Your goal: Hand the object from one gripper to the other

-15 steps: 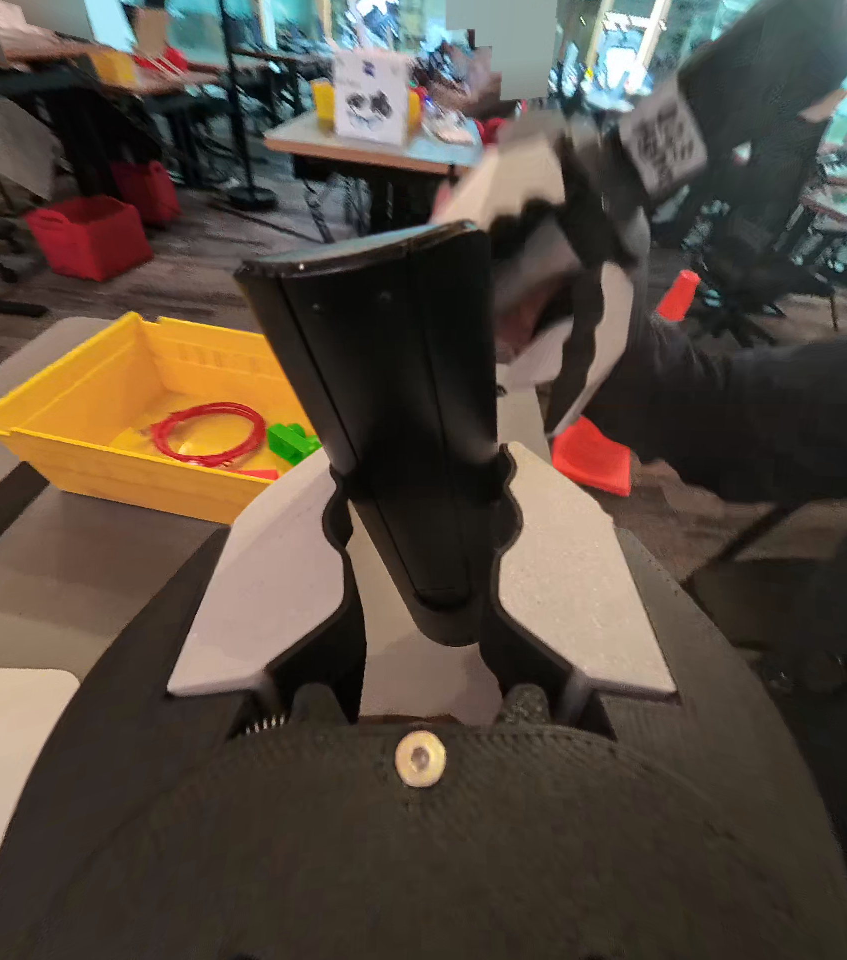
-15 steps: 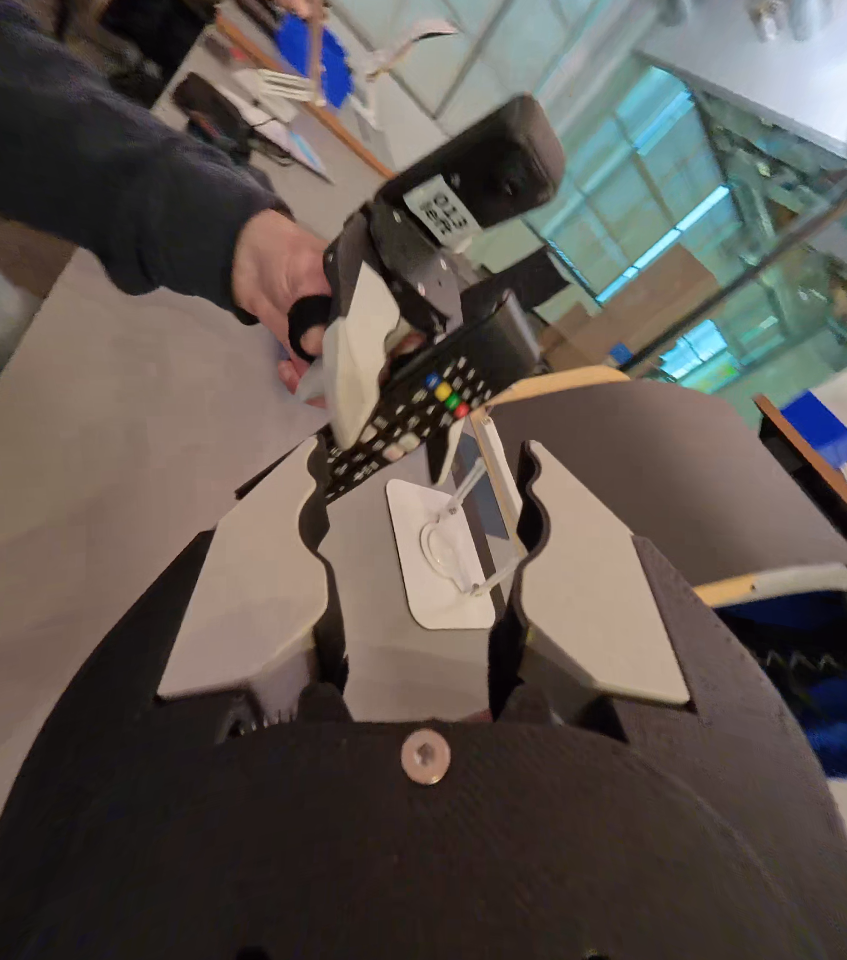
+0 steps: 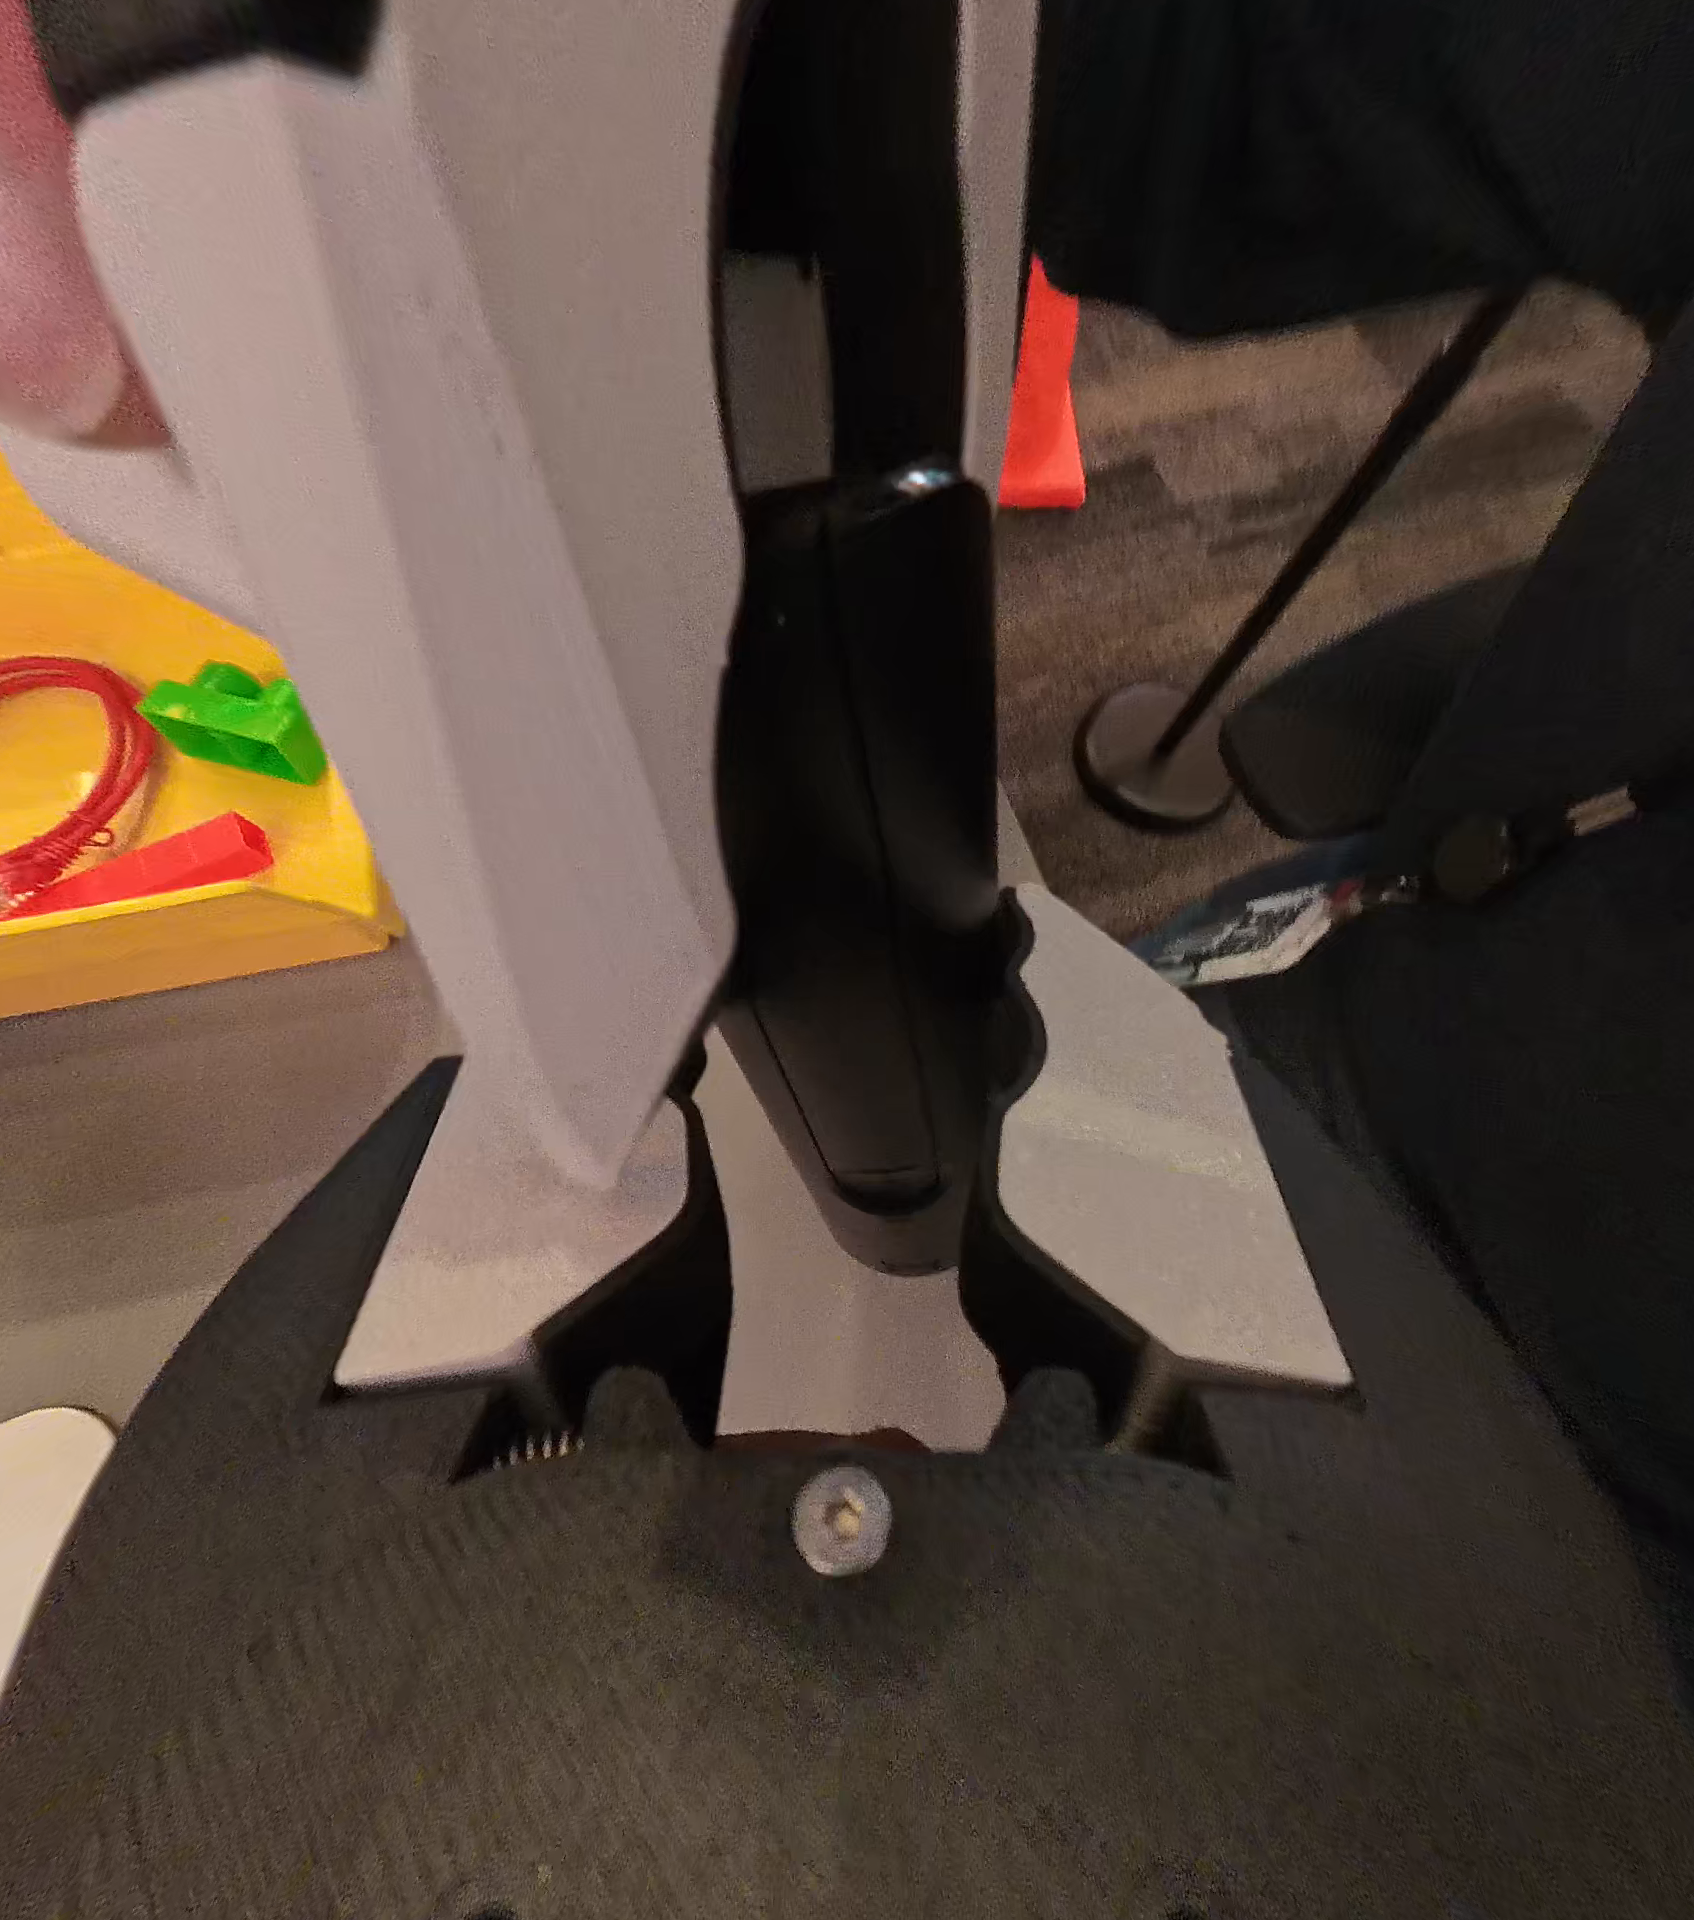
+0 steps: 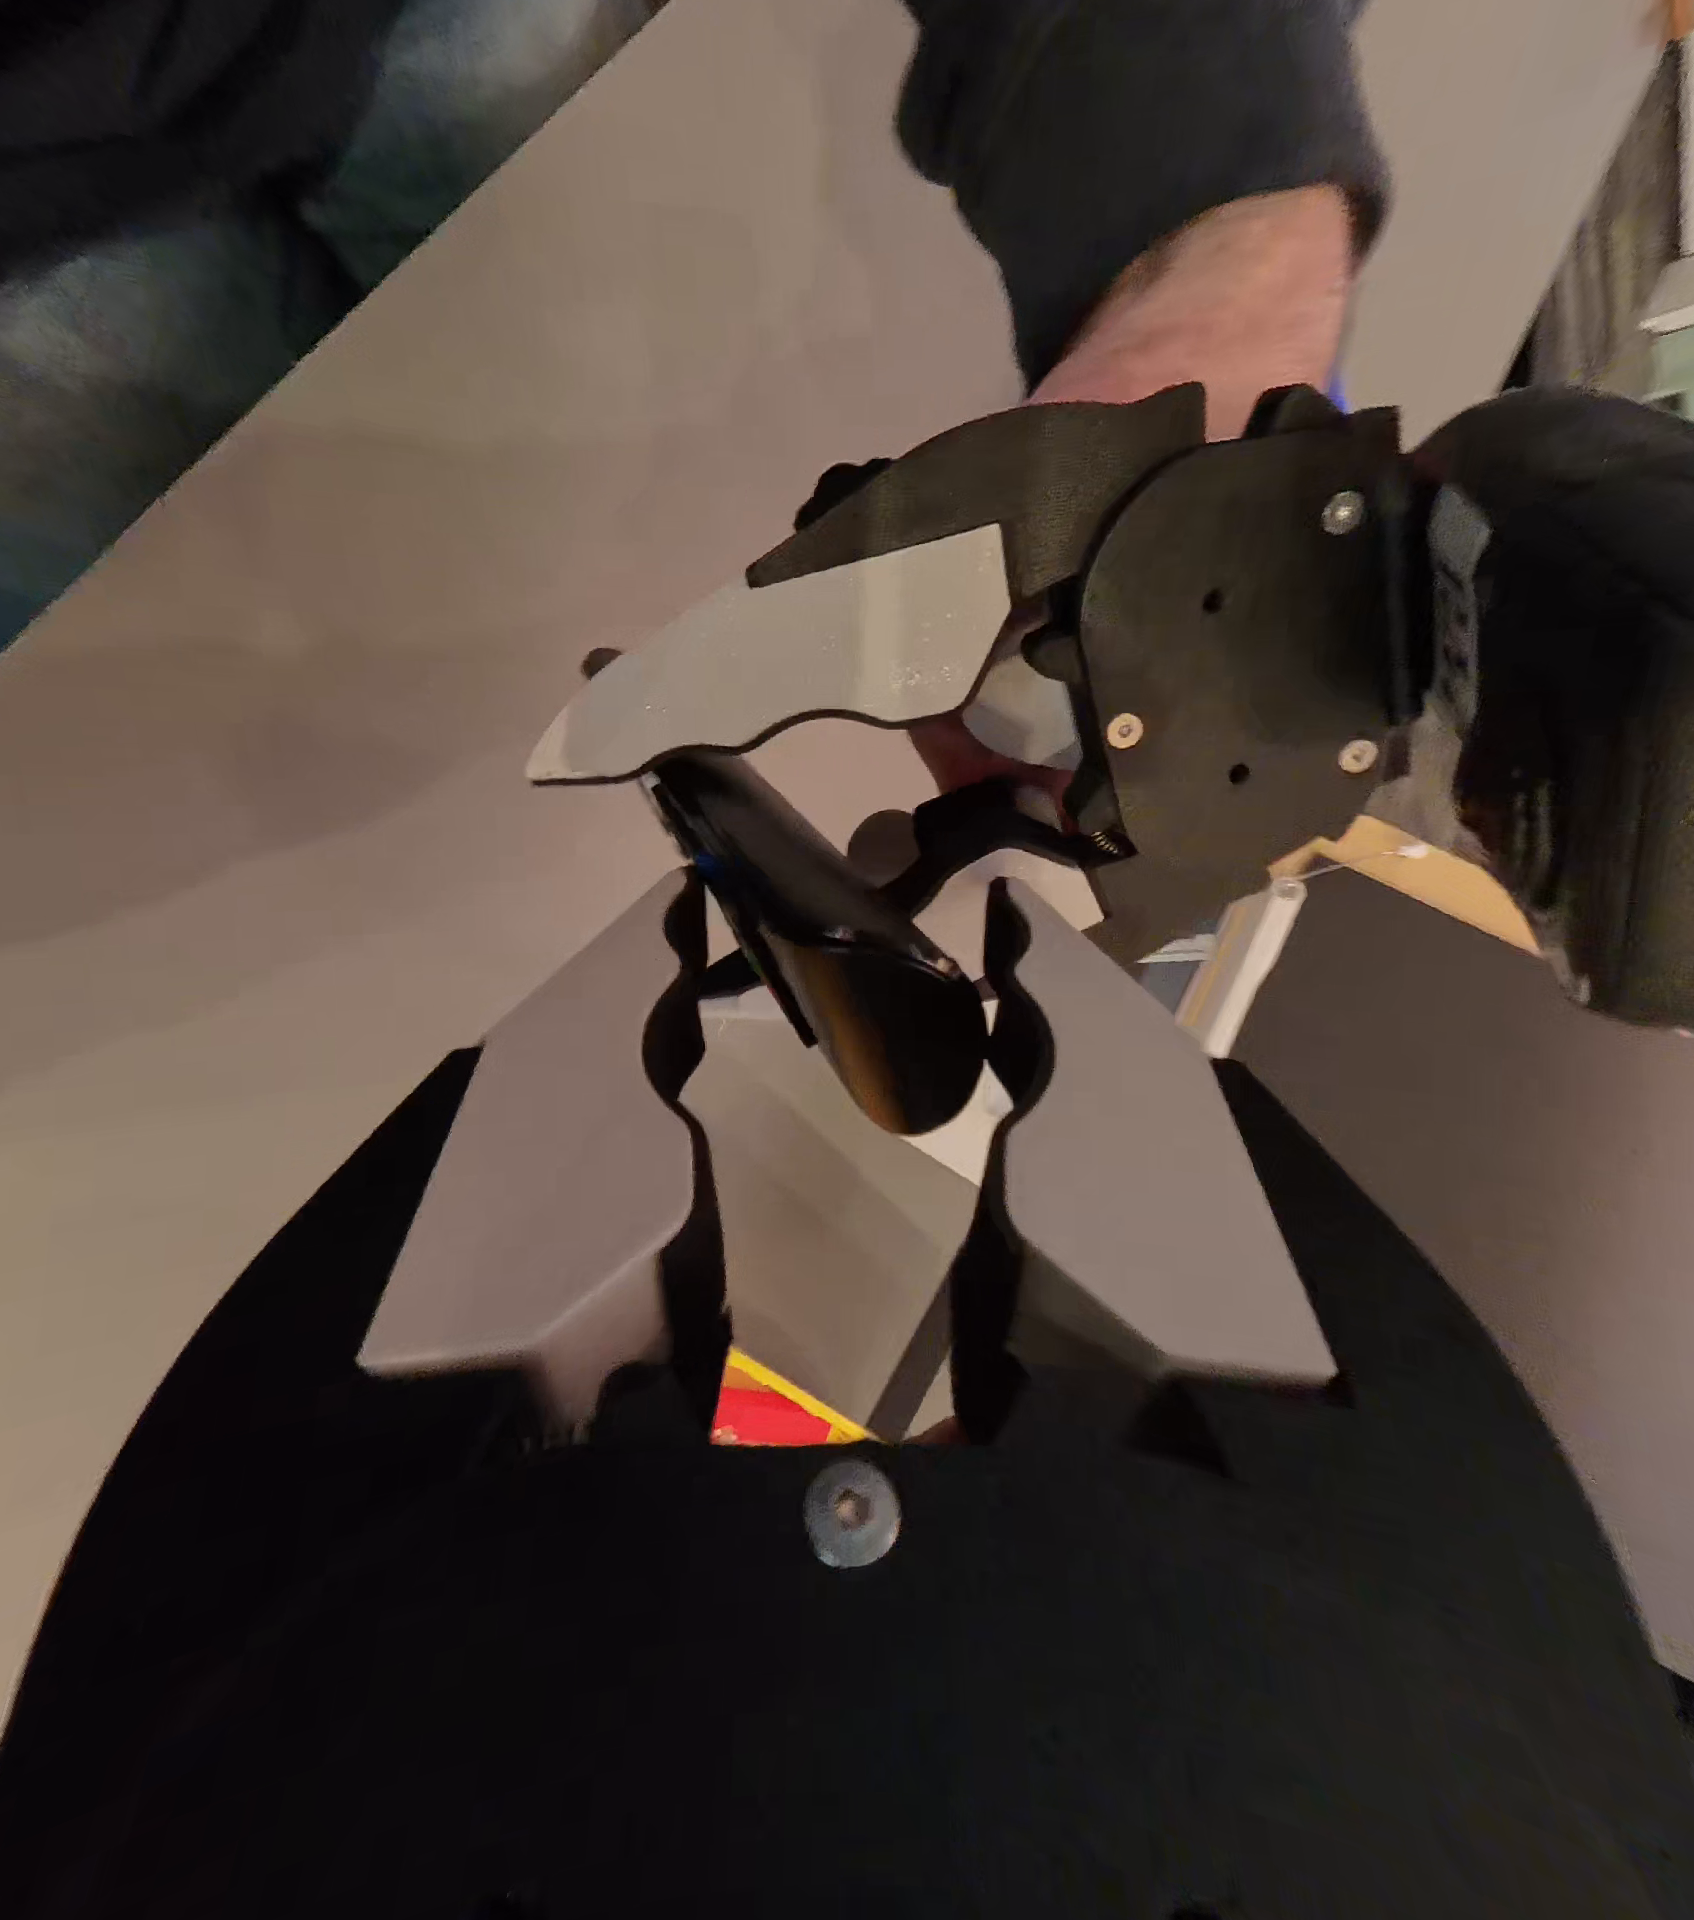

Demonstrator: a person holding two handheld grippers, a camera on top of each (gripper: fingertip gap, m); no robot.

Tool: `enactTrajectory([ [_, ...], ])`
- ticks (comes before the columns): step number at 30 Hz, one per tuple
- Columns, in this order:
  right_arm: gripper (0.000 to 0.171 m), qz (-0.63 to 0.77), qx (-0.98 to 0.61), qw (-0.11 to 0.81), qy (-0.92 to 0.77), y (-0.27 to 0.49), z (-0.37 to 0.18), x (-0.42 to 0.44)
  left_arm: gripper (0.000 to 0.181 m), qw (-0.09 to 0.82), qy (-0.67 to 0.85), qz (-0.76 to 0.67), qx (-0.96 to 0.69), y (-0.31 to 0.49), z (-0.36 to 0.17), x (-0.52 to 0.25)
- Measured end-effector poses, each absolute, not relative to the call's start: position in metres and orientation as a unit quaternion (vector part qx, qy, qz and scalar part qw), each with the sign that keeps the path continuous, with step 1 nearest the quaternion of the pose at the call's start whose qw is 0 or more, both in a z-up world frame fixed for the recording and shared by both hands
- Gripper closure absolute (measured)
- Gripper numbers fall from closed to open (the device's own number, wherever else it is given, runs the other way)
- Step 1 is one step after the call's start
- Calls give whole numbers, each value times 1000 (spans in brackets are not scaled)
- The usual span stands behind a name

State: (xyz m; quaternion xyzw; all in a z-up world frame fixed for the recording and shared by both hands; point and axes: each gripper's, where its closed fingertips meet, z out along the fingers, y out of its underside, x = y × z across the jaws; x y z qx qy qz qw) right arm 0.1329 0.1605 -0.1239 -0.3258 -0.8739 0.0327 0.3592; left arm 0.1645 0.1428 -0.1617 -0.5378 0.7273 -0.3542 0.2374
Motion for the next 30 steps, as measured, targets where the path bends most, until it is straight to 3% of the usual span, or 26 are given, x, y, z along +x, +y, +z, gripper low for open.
enactTrajectory([
  [5,146,38,-336,311,-888,149,-147,147,128,183,756,-332,-534,131,-184,156],
  [14,151,51,-358,392,-846,147,-148,148,126,134,779,-292,-539,129,-187,145],
  [16,151,50,-371,411,-831,152,-147,152,115,159,770,-281,-550,139,-177,145],
  [23,151,65,-397,521,-753,165,-121,165,101,274,683,-308,-602,177,-134,120],
  [30,151,103,-392,645,-648,166,-84,170,94,386,490,-497,-603,203,-108,84],
])
